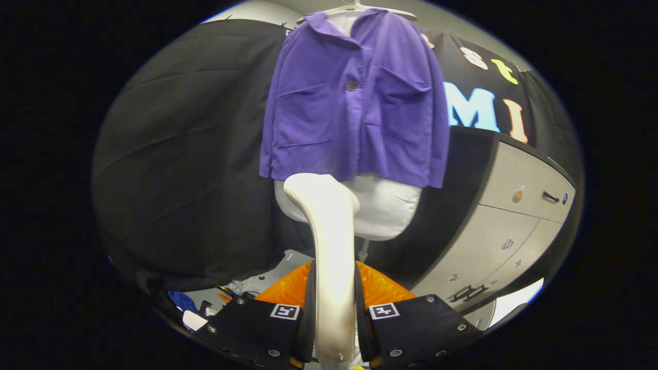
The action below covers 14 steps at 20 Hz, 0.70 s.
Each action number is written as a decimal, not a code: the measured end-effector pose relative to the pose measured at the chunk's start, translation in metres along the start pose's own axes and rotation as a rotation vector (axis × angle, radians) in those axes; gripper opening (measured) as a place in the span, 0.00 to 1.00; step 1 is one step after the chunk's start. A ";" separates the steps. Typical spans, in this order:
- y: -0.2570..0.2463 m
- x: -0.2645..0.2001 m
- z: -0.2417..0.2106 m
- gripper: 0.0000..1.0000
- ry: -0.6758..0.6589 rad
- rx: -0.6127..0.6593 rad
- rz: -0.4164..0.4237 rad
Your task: Iron the clothes twice with a garment steamer, once on the left side and once on the right side.
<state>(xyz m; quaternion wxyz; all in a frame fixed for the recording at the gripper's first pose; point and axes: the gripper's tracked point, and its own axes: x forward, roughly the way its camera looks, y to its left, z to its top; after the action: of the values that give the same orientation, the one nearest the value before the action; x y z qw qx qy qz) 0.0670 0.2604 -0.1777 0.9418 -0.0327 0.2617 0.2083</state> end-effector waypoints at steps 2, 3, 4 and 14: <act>-0.028 -0.036 0.004 0.35 -0.063 0.030 -0.016; -0.044 -0.056 0.005 0.34 -0.085 0.037 -0.038; -0.060 -0.075 0.008 0.34 -0.101 0.051 -0.057; -0.187 -0.208 0.027 0.34 -0.282 0.160 -0.208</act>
<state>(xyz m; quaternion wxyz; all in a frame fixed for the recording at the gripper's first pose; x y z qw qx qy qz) -0.0048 0.0167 -0.0580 0.9852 0.0450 0.1382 0.0911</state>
